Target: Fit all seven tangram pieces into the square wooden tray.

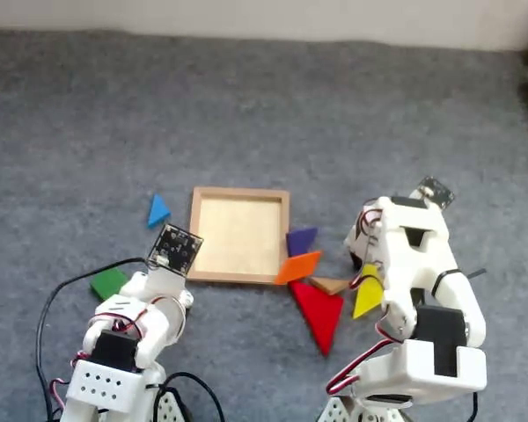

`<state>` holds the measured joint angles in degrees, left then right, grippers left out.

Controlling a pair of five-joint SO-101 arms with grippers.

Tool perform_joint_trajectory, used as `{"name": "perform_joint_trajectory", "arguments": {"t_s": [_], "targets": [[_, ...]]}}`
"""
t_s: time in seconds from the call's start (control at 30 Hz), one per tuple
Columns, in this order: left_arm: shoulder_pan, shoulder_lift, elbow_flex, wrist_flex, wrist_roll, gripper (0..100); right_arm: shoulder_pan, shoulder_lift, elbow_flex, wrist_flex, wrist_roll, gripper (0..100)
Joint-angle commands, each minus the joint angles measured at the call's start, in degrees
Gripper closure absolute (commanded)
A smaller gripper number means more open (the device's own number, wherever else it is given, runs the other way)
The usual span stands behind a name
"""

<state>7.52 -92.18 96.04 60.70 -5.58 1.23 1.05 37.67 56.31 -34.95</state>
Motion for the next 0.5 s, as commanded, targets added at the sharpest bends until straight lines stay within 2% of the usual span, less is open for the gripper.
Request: {"name": "perform_joint_trajectory", "arguments": {"t_s": [0.0, 0.4, 0.47], "targets": [[-0.22, -0.48, 1.63, 0.0, -0.44, 99, 2.33, -0.13, -3.12, -1.36, 0.53, 57.7], [-0.22, -0.48, 1.63, 0.0, -0.44, 99, 2.51, -0.13, -2.59, -1.01, 0.44, 57.9], [-0.22, -0.48, 1.63, 0.0, -0.44, 99, 2.51, -0.4, -2.51, -0.57, 0.44, 61.1]]}}
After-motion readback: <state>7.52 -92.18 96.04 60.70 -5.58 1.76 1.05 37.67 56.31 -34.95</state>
